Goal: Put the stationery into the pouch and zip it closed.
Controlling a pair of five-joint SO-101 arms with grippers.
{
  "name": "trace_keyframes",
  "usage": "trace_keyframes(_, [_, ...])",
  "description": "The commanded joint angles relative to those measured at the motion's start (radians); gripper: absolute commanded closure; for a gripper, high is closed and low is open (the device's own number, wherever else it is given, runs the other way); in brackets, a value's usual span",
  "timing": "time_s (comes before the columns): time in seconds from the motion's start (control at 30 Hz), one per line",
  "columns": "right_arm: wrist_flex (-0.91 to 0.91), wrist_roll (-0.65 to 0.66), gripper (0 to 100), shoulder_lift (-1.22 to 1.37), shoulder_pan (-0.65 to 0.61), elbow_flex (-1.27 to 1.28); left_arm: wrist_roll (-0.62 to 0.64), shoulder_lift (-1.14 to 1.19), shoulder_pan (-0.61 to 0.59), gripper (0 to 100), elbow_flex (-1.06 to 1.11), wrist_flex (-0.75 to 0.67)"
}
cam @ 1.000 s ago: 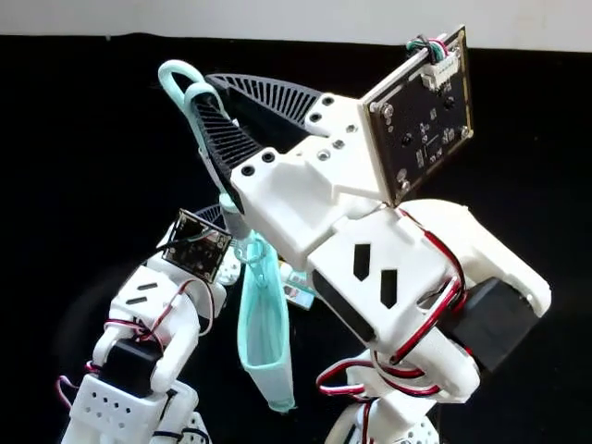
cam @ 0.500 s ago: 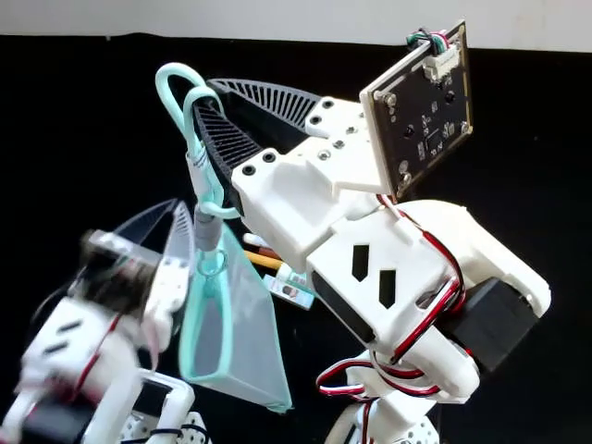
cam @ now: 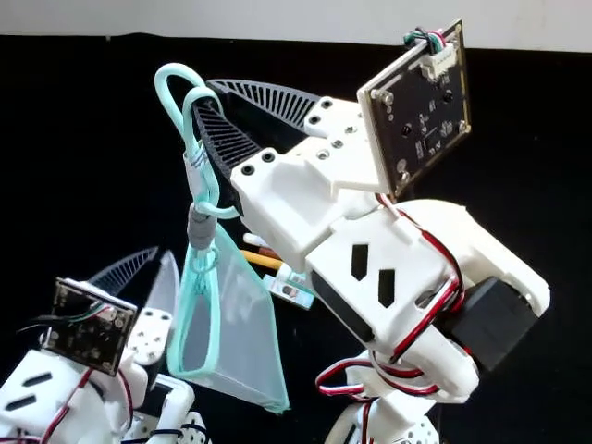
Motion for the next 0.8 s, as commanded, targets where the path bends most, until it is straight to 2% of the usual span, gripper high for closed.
trace_keyframes(0.0, [0.004, -0.012, 99.1, -0.001, 0.018, -0.085, -0.002, 0.010, -0.005, 87, -0.054, 0.068])
trace_keyframes(0.3, [0.004, -0.012, 99.1, -0.001, 0.076, -0.085, 0.000, 0.008, -0.010, 87, -0.186, 0.074])
trace_keyframes(0.77, [0.004, -0.012, 99.1, 0.001, 0.082, -0.085, 0.002, 0.001, -0.002, 87, -0.189, 0.097])
